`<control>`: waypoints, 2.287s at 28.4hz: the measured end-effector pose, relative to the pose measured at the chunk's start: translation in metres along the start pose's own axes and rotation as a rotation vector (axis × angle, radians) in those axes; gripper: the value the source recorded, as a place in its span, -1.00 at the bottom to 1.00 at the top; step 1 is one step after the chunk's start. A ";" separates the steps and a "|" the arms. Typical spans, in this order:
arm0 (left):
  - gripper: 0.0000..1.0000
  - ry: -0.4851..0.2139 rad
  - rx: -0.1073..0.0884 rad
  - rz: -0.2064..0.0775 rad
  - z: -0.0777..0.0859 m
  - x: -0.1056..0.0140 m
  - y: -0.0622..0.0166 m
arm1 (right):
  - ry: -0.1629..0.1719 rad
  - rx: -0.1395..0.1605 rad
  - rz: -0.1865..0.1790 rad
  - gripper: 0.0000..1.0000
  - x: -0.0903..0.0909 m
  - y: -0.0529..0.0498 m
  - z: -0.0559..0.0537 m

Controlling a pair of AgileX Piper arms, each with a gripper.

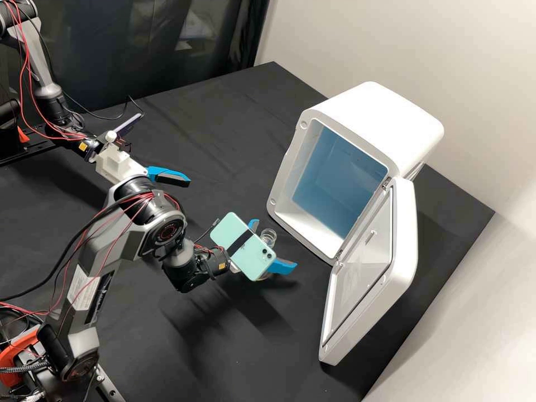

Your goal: Place the flask in the incubator

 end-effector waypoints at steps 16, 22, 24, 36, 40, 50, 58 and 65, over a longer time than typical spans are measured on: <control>1.00 0.005 0.006 0.018 -0.004 -0.002 0.0057 | 0.002 0.000 0.002 -1.00 0.001 0.001 -0.001; 1.00 0.058 -0.017 0.023 -0.019 -0.002 0.0069 | 0.002 0.000 0.002 -1.00 0.001 0.001 -0.001; 1.00 0.068 -0.025 0.023 -0.022 -0.003 0.0067 | 0.002 0.000 0.002 -1.00 0.001 0.001 -0.001; 1.00 0.076 -0.028 0.019 -0.025 -0.002 0.0053 | 0.002 0.000 0.002 -1.00 0.001 0.001 -0.001; 1.00 0.076 -0.028 0.019 -0.025 -0.002 0.0053 | 0.002 0.003 0.002 -1.00 0.001 0.001 -0.001; 1.00 0.076 -0.028 0.019 -0.025 -0.002 0.0053 | -0.002 0.023 -0.006 -1.00 -0.008 0.005 -0.006; 1.00 0.076 -0.028 0.019 -0.025 -0.002 0.0053 | 0.094 0.075 0.070 -1.00 -0.023 0.033 -0.030; 1.00 0.076 -0.028 0.019 -0.025 -0.002 0.0053 | 0.141 0.111 0.124 -1.00 -0.036 0.050 -0.040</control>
